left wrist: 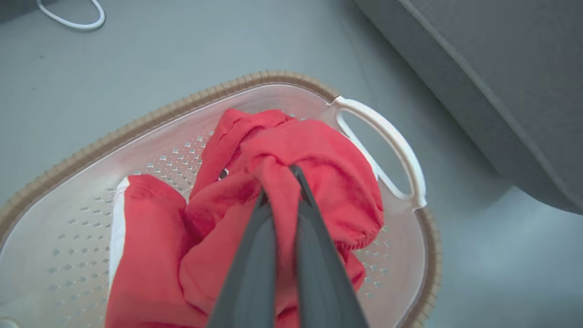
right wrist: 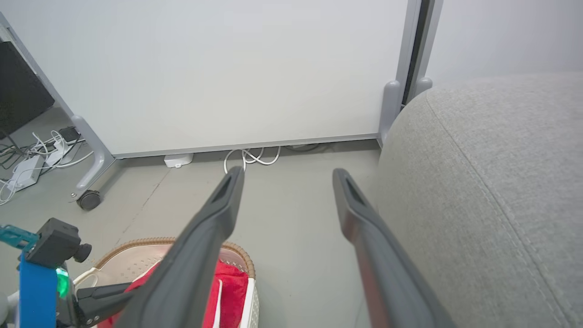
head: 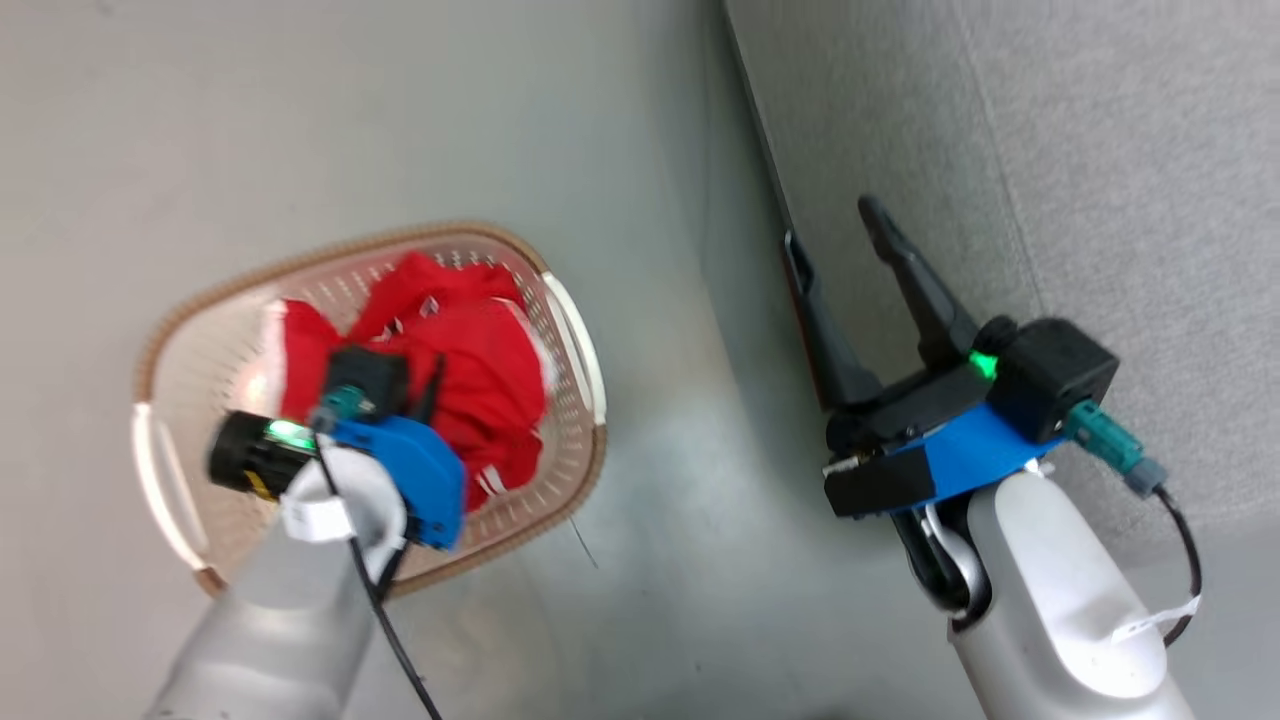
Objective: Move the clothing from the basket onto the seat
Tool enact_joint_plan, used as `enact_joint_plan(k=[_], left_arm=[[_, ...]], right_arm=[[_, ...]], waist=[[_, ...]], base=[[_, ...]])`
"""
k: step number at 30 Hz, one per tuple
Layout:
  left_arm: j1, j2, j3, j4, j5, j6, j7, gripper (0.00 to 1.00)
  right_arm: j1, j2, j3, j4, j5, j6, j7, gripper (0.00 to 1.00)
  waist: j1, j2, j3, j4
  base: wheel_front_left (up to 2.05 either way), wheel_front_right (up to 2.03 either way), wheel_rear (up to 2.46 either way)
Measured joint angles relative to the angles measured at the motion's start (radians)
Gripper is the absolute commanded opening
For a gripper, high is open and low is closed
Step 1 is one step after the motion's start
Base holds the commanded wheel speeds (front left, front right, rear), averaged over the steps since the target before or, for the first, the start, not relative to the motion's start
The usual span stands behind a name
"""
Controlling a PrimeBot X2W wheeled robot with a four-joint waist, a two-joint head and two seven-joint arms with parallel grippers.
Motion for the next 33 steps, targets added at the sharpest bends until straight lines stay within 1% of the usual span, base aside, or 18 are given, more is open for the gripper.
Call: enact_joint_plan(k=[4,9,13,17,21,25,33], left_arm=[[0.050,-0.023,-0.058,-0.062,-0.039,-0.004,-0.007,0.00],[0.100,-0.026,-0.134,-0.140,-0.093,-0.004,-0.009,0.00],[0.109,-0.029,-0.192,-0.205,-0.131,-0.004,-0.011,0.00],[0.101,-0.034,-0.236,-0.233,-0.156,-0.004,-0.011,0.00],[0.056,-0.056,-0.274,-0.272,-0.170,-0.004,-0.012,0.00],[0.020,-0.068,-0.291,-0.306,-0.183,-0.004,-0.012,0.00],[-0.052,-0.075,-0.316,-0.334,-0.210,-0.004,-0.012,0.00]], right_arm=[[0.041,0.000,-0.003,0.042,-0.016,0.000,0.001,1.00],[0.089,0.000,-0.012,0.063,-0.023,0.000,0.015,1.00],[0.129,0.000,-0.026,0.066,-0.031,0.000,0.035,1.00],[0.169,0.000,-0.038,0.060,-0.041,0.000,0.058,1.00],[0.205,0.000,-0.040,0.053,-0.040,0.000,0.079,1.00],[0.229,0.000,-0.037,0.043,-0.029,0.000,0.094,1.00],[0.261,0.000,-0.026,0.031,-0.026,0.000,0.114,1.00]], waist=[[-0.0001,0.0000,-0.103,0.031],[-0.0002,0.0000,-0.233,0.067],[-0.0002,0.0000,-0.328,0.098],[-0.0002,0.0000,-0.408,0.132],[-0.0002,0.0001,-0.474,0.166],[-0.0001,0.0001,-0.527,0.194],[0.0000,0.0001,-0.588,0.231]], base=[[0.00,0.00,0.00],[0.00,0.00,0.00],[0.00,0.00,0.00],[0.00,0.00,0.00],[0.00,0.00,0.00],[0.00,0.00,0.00],[0.00,0.00,0.00]])
